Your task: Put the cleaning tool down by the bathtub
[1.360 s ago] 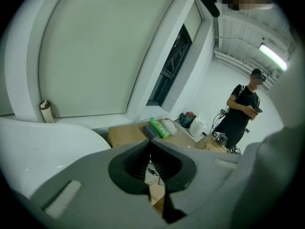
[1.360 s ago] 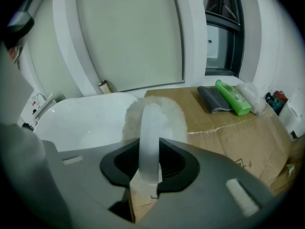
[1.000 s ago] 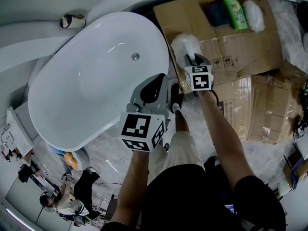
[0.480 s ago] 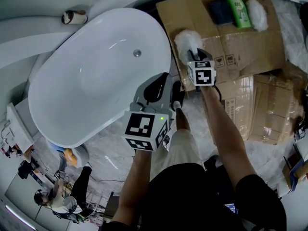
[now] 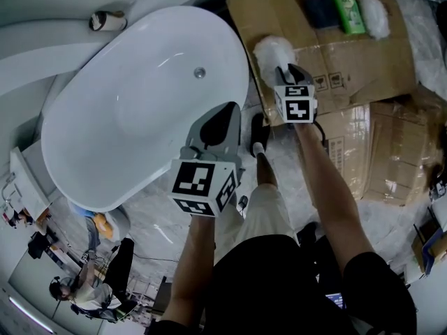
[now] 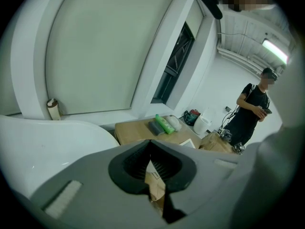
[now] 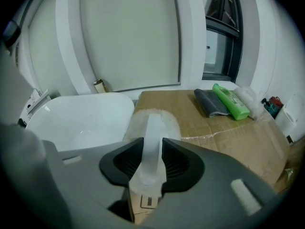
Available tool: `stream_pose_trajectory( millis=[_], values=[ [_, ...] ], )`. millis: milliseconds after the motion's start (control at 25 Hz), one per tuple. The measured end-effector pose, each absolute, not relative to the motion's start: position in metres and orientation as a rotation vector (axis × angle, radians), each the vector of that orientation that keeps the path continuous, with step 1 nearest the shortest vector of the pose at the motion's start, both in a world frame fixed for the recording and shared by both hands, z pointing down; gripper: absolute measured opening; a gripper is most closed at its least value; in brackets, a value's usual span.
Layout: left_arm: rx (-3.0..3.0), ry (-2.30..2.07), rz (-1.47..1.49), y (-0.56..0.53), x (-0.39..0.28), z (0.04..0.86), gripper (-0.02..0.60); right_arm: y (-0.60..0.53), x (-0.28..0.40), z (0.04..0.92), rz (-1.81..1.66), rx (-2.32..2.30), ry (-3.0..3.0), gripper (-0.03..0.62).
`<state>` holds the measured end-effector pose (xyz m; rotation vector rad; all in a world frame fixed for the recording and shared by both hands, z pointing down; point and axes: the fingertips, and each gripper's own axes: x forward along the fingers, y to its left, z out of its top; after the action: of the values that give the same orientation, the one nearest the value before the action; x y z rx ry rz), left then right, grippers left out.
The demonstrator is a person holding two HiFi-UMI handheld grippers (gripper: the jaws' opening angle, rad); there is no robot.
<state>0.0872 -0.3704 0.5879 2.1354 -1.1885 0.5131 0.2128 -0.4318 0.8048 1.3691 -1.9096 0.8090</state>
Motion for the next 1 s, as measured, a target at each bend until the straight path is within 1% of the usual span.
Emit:
stream_pose_trajectory(
  millis=[560, 1000],
  values=[
    [2.159, -1.192, 0.494, -0.333, 0.069, 0.579, 0.000, -0.407, 0.211, 0.774, 0.700, 1.425, -1.916, 0.103],
    [2.183, -1.168, 0.476, -0.278, 0.036, 0.572, 0.000, -0.343, 0.182, 0.736, 0.662, 1.432, -1.918, 0.103]
  ],
)
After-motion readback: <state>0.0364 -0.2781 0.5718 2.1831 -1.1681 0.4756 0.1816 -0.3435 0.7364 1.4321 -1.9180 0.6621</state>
